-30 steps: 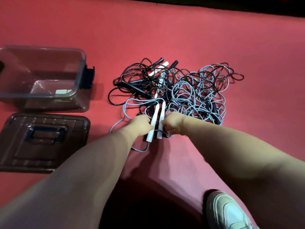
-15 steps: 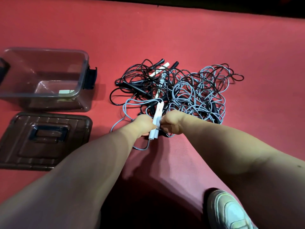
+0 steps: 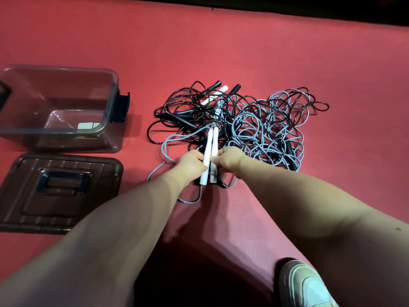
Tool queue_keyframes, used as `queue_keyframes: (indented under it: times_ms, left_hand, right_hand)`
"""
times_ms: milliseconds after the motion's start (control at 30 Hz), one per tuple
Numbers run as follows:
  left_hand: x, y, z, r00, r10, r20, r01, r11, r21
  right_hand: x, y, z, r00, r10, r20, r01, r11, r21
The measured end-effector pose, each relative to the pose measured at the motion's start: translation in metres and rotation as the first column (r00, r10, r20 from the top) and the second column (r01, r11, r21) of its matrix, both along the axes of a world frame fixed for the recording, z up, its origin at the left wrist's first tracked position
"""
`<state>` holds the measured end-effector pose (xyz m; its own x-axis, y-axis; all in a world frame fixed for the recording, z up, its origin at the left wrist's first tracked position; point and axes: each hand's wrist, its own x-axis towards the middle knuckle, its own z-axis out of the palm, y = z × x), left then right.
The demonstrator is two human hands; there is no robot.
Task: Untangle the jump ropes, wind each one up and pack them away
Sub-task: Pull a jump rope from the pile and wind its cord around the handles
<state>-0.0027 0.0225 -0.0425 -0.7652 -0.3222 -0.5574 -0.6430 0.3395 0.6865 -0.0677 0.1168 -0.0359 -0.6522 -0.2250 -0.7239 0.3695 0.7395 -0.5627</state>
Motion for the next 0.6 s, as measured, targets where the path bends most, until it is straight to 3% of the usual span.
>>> queue_keyframes:
  times_ms: [133, 367, 600]
  left_hand:
    - [-0.010, -0.007, 0.008, 0.989, 0.106, -0.102, -0.107, 0.994, -0.006]
    - [-0.018, -0.022, 0.029, 0.989, 0.074, -0.131, -0.056, 0.989, 0.135]
    - [-0.015, -0.031, 0.065, 0.978, 0.052, -0.200, -0.037, 0.996, 0.077]
  right_hand:
    - [-0.009, -0.002, 0.018, 0.991, -0.029, -0.130, 0.015, 0.994, -0.109]
    - [-0.015, -0.006, 0.045, 0.956, 0.060, -0.288, -0.102, 0.986, -0.132]
    - [-0.009, -0.008, 0.082, 0.909, 0.062, -0.413, -0.165, 0.962, -0.218]
